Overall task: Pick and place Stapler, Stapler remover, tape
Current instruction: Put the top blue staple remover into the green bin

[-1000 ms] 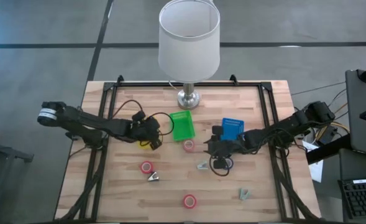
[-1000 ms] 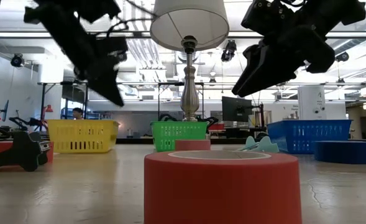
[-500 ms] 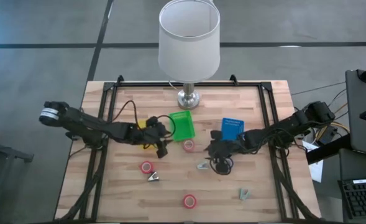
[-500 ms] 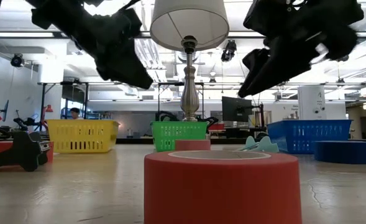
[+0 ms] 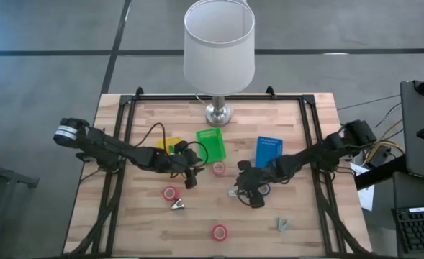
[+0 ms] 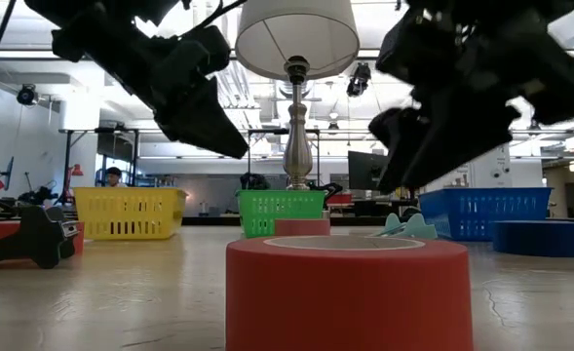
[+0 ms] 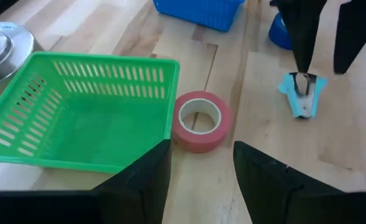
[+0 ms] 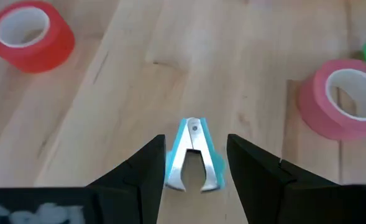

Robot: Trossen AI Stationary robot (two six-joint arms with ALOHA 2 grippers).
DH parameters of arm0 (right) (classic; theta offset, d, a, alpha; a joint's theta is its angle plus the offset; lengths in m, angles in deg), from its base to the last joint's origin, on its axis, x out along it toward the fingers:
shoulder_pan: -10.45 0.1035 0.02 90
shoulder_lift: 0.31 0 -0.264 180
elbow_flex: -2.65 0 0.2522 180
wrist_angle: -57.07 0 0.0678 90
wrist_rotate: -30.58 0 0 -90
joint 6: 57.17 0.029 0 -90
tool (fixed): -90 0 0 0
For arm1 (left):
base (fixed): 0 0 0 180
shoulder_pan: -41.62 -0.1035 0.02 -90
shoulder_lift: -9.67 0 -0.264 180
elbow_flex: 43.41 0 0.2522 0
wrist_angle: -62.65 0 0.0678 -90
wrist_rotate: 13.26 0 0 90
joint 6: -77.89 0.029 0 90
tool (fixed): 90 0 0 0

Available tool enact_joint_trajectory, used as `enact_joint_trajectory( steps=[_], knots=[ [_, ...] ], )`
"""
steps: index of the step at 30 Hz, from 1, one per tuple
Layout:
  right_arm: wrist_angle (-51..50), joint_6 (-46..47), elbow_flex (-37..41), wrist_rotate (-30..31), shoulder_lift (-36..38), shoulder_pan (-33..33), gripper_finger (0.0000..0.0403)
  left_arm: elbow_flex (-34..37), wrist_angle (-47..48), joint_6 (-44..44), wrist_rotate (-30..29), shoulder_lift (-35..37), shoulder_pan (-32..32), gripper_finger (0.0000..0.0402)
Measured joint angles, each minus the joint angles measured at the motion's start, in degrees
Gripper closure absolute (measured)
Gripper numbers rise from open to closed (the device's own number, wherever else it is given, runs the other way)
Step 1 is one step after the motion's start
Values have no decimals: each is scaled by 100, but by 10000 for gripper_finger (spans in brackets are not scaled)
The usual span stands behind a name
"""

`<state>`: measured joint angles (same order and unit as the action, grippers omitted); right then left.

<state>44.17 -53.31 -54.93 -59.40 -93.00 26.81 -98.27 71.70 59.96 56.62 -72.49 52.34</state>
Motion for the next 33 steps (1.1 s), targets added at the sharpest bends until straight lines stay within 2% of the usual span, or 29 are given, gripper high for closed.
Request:
enact_joint_trajectory(
  steps=[3,7,18,23,33],
  knots=[
    [-60,-158,-92,83,-225,-4,236,0,-27,-3,-2,-49,0,225],
    [-65,-418,-154,583,-402,-11,236,2,-24,-4,-2,-67,0,225],
    [-360,-412,-167,554,-551,-15,247,11,-30,9,-4,-67,0,227],
    [-369,-426,-167,554,-544,-15,280,11,-37,11,-4,-67,0,227],
    [-376,-454,-169,552,-523,-15,372,11,-39,17,-4,-67,0,227]
  ],
)
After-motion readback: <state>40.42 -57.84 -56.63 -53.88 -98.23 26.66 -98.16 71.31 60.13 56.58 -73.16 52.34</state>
